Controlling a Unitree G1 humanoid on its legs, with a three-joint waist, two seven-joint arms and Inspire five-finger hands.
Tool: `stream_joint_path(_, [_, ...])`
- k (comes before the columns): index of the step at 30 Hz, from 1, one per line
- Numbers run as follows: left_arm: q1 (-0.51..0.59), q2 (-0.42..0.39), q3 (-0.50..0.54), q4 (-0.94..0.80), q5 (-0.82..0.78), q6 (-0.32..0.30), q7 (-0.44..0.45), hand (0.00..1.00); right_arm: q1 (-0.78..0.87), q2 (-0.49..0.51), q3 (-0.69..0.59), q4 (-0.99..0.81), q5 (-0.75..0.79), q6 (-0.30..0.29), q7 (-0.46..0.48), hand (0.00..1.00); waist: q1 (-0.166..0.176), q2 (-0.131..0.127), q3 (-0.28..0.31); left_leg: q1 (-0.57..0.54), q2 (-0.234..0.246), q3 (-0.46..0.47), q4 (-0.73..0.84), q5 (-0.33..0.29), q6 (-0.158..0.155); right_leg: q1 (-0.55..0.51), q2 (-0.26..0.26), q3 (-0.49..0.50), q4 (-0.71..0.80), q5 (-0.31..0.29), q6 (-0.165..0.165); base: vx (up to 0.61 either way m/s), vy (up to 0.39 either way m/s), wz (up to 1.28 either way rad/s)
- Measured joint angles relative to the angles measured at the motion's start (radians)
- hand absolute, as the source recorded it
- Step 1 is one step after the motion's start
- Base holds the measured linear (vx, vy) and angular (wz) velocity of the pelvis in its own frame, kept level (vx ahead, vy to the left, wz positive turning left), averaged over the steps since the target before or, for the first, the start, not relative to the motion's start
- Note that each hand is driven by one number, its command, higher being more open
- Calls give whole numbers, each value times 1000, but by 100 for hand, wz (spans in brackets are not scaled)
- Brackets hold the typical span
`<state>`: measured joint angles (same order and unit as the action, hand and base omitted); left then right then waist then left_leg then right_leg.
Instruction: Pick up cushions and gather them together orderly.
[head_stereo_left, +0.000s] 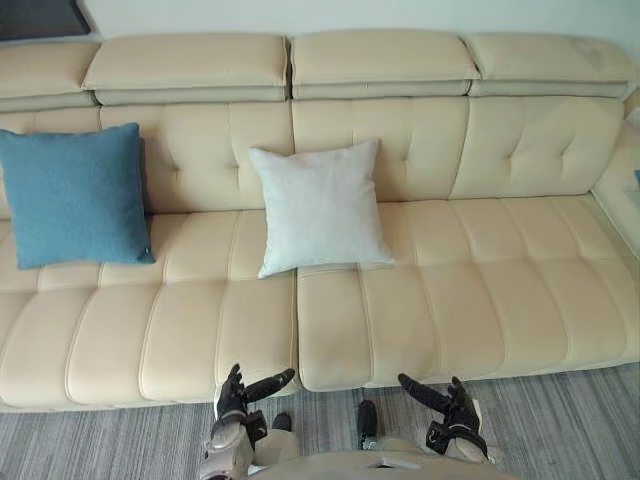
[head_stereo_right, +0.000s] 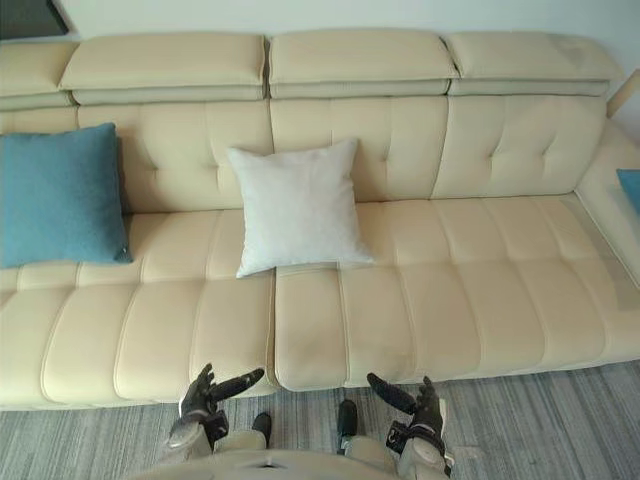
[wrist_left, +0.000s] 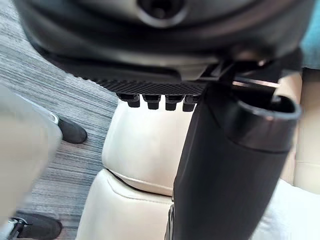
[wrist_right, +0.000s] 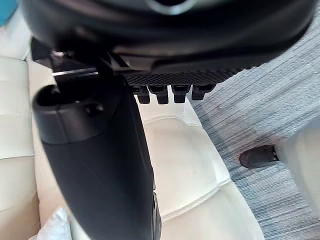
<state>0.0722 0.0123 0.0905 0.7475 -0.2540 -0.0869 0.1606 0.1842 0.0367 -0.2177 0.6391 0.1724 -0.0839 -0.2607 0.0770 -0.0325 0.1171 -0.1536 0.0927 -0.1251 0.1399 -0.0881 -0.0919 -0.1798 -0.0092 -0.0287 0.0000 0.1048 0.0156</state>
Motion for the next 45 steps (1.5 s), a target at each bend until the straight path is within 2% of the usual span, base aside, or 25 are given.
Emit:
stream_joint_path(4, [30, 1, 53, 98, 56, 1, -1, 100, -5, 7, 4, 111, -35, 25, 28, 100, 3, 8, -29, 43, 5, 55, -12, -4, 4, 27, -7, 9, -1, -4, 6, -10, 45, -18])
stream_joint_path(7, [38, 13, 67, 134, 87, 2, 0, 100, -8, 11, 4, 144, -35, 31, 34, 100, 6, 8, -28, 52, 10, 81, 6, -12, 3, 15, -5, 27, 23, -9, 11, 0, 39, -28])
stream_joint_path(9, [35, 15, 84, 151, 102, 1, 2, 100, -25, 10, 4, 166, -35, 31, 33, 100, 8, 8, -16, 33, 18, 109, 59, -34, -4, -15, 4, 52, 75, -21, 19, -20, 34, -46])
stream_joint_path(10, [33, 21, 91, 151, 109, 2, 7, 100, -48, 10, 5, 176, -35, 31, 33, 100, 10, 3, -5, -9, 27, 140, 134, -60, -3, -61, 11, 67, 136, -28, 27, -85, 59, -40])
stream_joint_path(11, [20, 24, 96, 151, 110, 2, 7, 100, -59, 10, 4, 184, -34, 31, 33, 100, 7, -4, 0, -32, 33, 165, 163, -57, 2, -71, 11, 72, 131, -21, 39, -122, 32, -34])
stream_joint_path(12, [10, 8, 124, 149, 111, -1, 7, 100, -76, 9, 3, 190, -34, 31, 33, 100, 16, 3, 3, -57, 66, 193, 156, -51, 12, -109, 12, 42, 220, -68, 42, -133, -2, -2])
stream_joint_path(13, [0, 12, 132, 151, 111, -2, 10, 100, -82, 14, 3, 208, -34, 32, 32, 100, 21, -16, 6, -61, 61, 195, 163, -44, 8, -186, -43, -35, 601, -233, 33, -76, -70, 9])
stream_joint_path(14, [3, 13, 133, 150, 111, -2, 10, 100, -79, 16, 3, 214, -34, 32, 32, 100, 24, -23, 4, -56, 55, 193, 169, -43, 8, -181, -67, -44, 683, -267, 62, -10, -140, 20])
stream_joint_path(15, [13, 20, 137, 147, 111, -1, 10, 100, -76, 20, 4, 234, -35, 32, 33, 100, 27, -42, -6, -62, 47, 194, 189, -43, 8, -157, -104, -44, 759, -308, 102, 31, -167, 16])
stream_joint_path(16, [14, 25, 144, 144, 111, -1, 11, 100, -89, 23, 4, 251, -35, 32, 34, 100, 31, -62, -12, -82, 39, 196, 218, -43, 9, -144, -106, -51, 720, -331, 112, -94, -214, -7])
stream_joint_path(17, [6, 5, 169, 139, 111, 0, 11, 100, -114, 12, 4, 250, -35, 30, 33, 100, 44, -38, -14, -102, 64, 201, 204, -26, 15, -109, -74, -82, 593, -332, 109, -147, -145, -22])
stream_joint_path(18, [4, -3, 169, 139, 111, 0, 10, 100, -123, 8, 5, 247, -36, 28, 30, 100, 52, -30, -15, -107, 72, 204, 184, -10, 18, -89, -62, -86, 525, -336, 99, -175, -133, -34])
stream_joint_path(19, [0, -9, 164, 137, 111, -2, 9, 100, -142, 1, 8, 242, -36, 26, 23, 100, 62, -23, -8, -117, 78, 216, 154, 18, -11, -69, -57, -102, 457, -367, 37, -167, -97, -4])
stream_joint_path(20, [-22, -14, 151, 147, 110, 2, 10, 100, -161, -6, 11, 243, -36, 28, 16, 100, 58, -5, 11, -129, 83, 200, 150, 31, -28, -71, -47, -119, 440, -347, -2, -229, -112, 23])
stream_joint_path(21, [-29, -19, 132, 141, 110, 1, 9, 100, -160, -18, 16, 243, -36, 31, 9, 100, 62, 14, 20, -128, 88, 182, 126, 56, -29, -57, -38, -141, 415, -332, -15, -253, -103, 41])
stream_joint_path(23, [-30, -20, 121, 140, 111, 0, 7, 100, -147, -19, 23, 243, -36, 32, 6, 100, 61, 25, 24, -122, 88, 156, 111, 78, -35, -41, -37, -171, 412, -328, -20, -164, -65, 43])
stream_joint_path(26, [-38, -28, 119, 140, 113, 0, 8, 100, -142, -22, 52, 249, -36, 32, -6, 100, 59, 26, 26, -130, 90, 143, 109, 99, -31, -42, -41, -196, 412, -317, -31, -126, -6, 26])
stream_joint_path(28, [-44, -27, 119, 141, 136, 1, 7, 100, -141, -22, 60, 251, -36, 36, -7, 100, 52, 18, 34, -150, 84, 140, 150, 89, -20, -45, -65, -220, 411, -308, -36, -104, 66, 25])
stream_joint_path(29, [-47, -27, 117, 141, 146, 1, 7, 100, -141, -21, 59, 257, -36, 36, -7, 100, 49, 13, 37, -155, 68, 142, 198, 64, -17, -45, -80, -223, 411, -302, -32, -63, 129, 24])
stream_joint_path(30, [-47, -27, 115, 142, 149, 1, 8, 100, -142, -25, 59, 266, -36, 36, -9, 100, 44, 9, 39, -151, 47, 140, 279, -2, -6, -47, -105, -219, 410, -291, -17, -49, 146, 17])
stream_joint_path(31, [-46, -28, 113, 142, 149, 1, 9, 100, -142, -27, 59, 271, -36, 36, -8, 100, 42, 10, 38, -145, 45, 137, 300, -25, -5, -49, -109, -216, 410, -286, -10, -41, 197, 3])
stream_joint_path(33, [-40, -31, 113, 148, 149, 2, 10, 100, -150, -30, 58, 278, -36, 37, -8, 100, 37, 28, 36, -123, 44, 109, 331, -105, -11, -60, -109, -190, 405, -270, 13, -70, 296, -27])
stream_joint_path(37, [-36, 7, 113, 174, 163, 11, 23, 100, -136, 26, 54, 295, -36, 43, 6, 100, 27, -6, 30, -76, 17, 178, 287, -119, 17, -15, -128, -137, 307, -201, 57, -39, 241, -41])
stream_joint_path(40, [-34, 4, 99, 196, 190, 13, 26, 100, -120, 26, 21, 295, -35, 44, 12, 100, 19, -1, -1, -62, 4, 211, 273, -126, 31, 5, -128, -108, 227, -151, 68, 11, 138, -29])
stream_joint_path(45, [-41, 7, 81, 230, 252, 25, 24, 100, -123, 28, -4, 295, -33, 45, 18, 100, 14, 13, -6, -5, 19, 302, 254, -133, 33, 28, -99, -22, 158, -104, 75, 64, 46, -54])
